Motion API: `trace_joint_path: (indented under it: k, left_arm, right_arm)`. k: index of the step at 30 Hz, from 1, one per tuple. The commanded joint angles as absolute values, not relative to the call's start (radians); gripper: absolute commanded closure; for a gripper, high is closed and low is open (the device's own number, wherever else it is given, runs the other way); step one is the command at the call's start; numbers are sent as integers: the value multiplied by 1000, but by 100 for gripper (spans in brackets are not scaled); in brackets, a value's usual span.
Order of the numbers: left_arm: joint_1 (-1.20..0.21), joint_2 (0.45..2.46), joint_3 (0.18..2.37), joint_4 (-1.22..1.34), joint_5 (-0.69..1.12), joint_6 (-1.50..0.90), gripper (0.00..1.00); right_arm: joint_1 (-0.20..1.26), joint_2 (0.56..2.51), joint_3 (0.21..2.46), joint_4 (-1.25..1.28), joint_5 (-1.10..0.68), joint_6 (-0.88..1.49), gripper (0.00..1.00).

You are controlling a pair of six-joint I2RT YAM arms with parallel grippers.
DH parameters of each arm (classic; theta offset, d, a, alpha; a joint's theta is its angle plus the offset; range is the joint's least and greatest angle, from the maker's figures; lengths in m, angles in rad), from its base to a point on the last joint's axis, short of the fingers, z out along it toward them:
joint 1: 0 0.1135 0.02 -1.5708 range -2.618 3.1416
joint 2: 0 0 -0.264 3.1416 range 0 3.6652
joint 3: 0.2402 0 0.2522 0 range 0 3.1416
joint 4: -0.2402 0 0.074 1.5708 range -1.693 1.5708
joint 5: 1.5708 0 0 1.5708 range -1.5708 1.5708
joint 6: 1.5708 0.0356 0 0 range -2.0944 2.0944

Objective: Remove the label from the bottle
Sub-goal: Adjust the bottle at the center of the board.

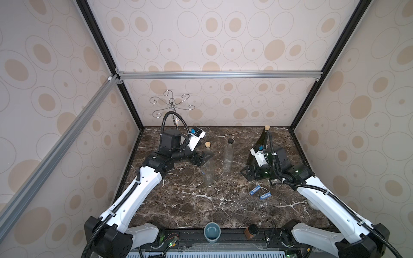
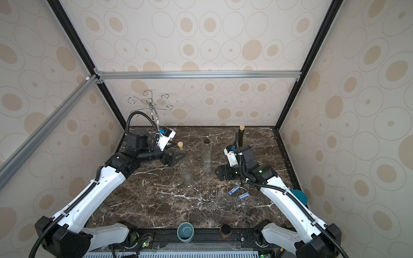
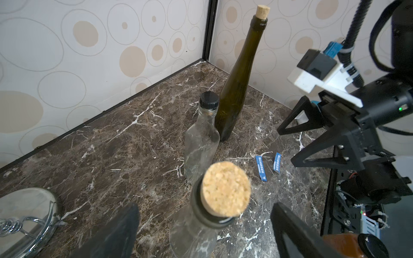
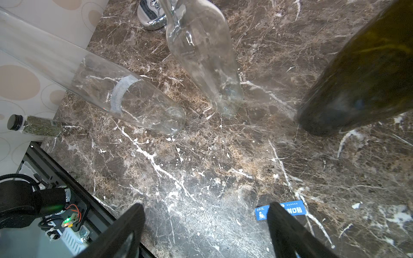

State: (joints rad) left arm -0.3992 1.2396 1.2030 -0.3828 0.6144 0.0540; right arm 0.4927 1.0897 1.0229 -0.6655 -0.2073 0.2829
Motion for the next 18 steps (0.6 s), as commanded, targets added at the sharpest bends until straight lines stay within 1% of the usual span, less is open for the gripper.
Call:
trace_joint_path:
  k: [1, 2, 6, 7, 12, 17, 18]
  left_arm:
    - [-378, 1255, 1241, -357, 712, 116, 11]
    - [-375, 1264, 1244, -351, 728, 117, 14]
    - [-368, 1303, 1263, -345, 755, 124, 32]
    - [-368, 1310, 1266, -343, 758, 126, 35]
    - [-367, 1314, 1255, -309, 774, 138, 41]
    - [-367, 1318, 1254, -304, 773, 143, 53]
    - [-367, 1319, 1255, -302, 772, 142, 56]
  right_arm:
    - [489, 1088, 1019, -669, -205, 273, 11]
    - [489, 1088, 1017, -669, -204, 273, 11]
    - [488, 1090, 1013, -661, -206, 276, 11]
    - [488, 1090, 1012, -658, -207, 276, 11]
    - [488, 1095, 1015, -649, -212, 276, 11]
    - [487, 1109, 1018, -635, -233, 270, 11]
    - [487, 1112, 1020, -631, -245, 266, 11]
